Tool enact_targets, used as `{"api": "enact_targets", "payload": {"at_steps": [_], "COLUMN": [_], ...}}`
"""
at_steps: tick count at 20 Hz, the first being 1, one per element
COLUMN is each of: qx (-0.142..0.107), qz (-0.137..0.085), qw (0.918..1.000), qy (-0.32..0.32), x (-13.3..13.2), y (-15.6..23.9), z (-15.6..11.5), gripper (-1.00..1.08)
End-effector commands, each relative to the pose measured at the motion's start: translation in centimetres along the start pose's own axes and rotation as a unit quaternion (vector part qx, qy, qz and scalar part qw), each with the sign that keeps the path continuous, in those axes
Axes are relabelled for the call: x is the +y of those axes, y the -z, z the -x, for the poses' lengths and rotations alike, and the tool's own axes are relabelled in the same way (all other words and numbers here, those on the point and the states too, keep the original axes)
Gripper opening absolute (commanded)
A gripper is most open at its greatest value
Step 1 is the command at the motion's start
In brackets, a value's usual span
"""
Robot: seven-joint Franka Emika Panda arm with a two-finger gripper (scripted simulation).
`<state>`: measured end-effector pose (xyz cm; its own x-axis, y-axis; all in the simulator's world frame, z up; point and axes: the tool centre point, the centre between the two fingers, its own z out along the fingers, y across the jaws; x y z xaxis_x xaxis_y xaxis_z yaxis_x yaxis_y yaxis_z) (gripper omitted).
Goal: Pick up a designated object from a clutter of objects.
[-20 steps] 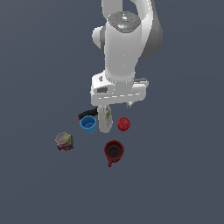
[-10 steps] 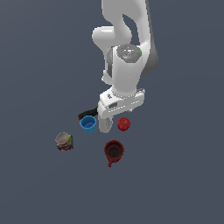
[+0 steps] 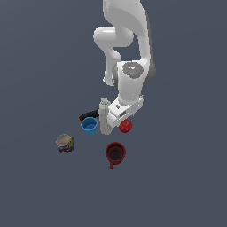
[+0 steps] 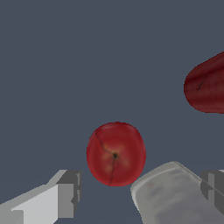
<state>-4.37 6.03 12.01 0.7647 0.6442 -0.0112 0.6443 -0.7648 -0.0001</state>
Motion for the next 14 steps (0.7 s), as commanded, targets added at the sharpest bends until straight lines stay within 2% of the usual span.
{"api": "enact_targets", "payload": {"at_steps": [1, 7, 14], "qx": [0.003, 0.005, 0.005], "qz": [0.000, 0.000, 0.000], "qw": [0.9997, 0.9986, 0.9985], "qy": [0.023, 0.053, 0.055], "x": [-0.6, -1.4, -1.4], "y": [-1.0, -2.2, -2.6], "z": [0.2, 0.5, 0.5], "gripper": [1.00, 1.00, 1.00]}}
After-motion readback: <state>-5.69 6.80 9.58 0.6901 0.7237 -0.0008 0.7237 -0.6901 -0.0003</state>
